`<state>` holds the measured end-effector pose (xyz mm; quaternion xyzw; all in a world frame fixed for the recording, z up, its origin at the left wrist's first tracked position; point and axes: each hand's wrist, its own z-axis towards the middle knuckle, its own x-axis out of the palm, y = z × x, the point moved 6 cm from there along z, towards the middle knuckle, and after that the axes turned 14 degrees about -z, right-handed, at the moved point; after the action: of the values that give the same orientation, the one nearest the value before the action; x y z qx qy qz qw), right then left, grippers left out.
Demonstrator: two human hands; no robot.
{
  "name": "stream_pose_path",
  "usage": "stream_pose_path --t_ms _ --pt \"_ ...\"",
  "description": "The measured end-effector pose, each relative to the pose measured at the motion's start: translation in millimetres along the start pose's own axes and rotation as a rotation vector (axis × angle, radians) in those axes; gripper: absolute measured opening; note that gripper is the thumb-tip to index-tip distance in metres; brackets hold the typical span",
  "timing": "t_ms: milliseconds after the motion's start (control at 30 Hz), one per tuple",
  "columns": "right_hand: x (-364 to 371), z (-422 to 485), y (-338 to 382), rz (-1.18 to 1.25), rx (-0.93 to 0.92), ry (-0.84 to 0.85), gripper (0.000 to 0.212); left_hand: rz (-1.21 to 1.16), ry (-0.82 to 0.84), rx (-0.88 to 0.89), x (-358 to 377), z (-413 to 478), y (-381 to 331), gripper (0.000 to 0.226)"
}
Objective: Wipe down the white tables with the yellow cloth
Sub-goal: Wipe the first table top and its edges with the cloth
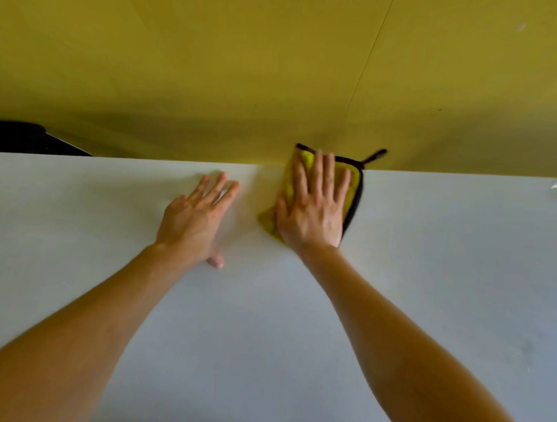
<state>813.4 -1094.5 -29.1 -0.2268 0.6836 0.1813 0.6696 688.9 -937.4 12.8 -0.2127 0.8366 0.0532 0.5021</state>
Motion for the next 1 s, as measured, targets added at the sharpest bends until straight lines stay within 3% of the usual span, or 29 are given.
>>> stream_pose_path --t_ms 100,200,300,400,467,500,633,733,833,1000 --pt "-8.1 1.8 79.7 0.015 -0.368 -0.02 0.073 -0.013 0.009 -0.04 -4.1 -3.2 -4.1 0.166" --pt "-2.3 0.4 32.7 0.028 -0.415 -0.063 0.072 -0.035 0.008 -0.04 -5.9 -4.3 -2.8 0.166" --pt "6.3 -6.1 -88.6 0.006 -0.149 -0.059 0.072 -0.043 0.019 -0.021 -2.0 -3.2 1.4 0.169" --pt "6.5 -16.6 -190.3 -0.015 0.276 0.009 0.076 -0.034 0.016 0.003 0.4 -1.2 1.9 0.17" --pt "7.8 -18.5 -183.2 0.003 0.505 0.054 0.083 -0.036 0.016 0.008 0.1 0.5 1.4 0.171" --pt "8.1 -15.8 -155.6 0.007 0.515 0.062 0.086 -0.04 0.017 0.009 0.5 1.6 1.9 0.171" --pt "-1.0 -12.1 20.1 0.01 -0.011 -0.034 0.088 -0.028 0.014 -0.003 1.9 2.1 2.6 0.17" --pt "-10.2 -14.9 69.8 0.047 -0.274 -0.037 0.08 -0.012 0.013 -0.028 1.7 1.2 -2.8 0.168" --pt "0.9 -19.7 -11.2 0.027 -0.341 -0.055 0.082 0.049 0.039 -0.049 0.1 -0.6 -10.2 0.167" --pt "8.4 -44.1 -267.3 -0.044 0.261 -0.001 0.082 0.16 0.046 -0.065 1.4 -12.3 -30.3 0.143"
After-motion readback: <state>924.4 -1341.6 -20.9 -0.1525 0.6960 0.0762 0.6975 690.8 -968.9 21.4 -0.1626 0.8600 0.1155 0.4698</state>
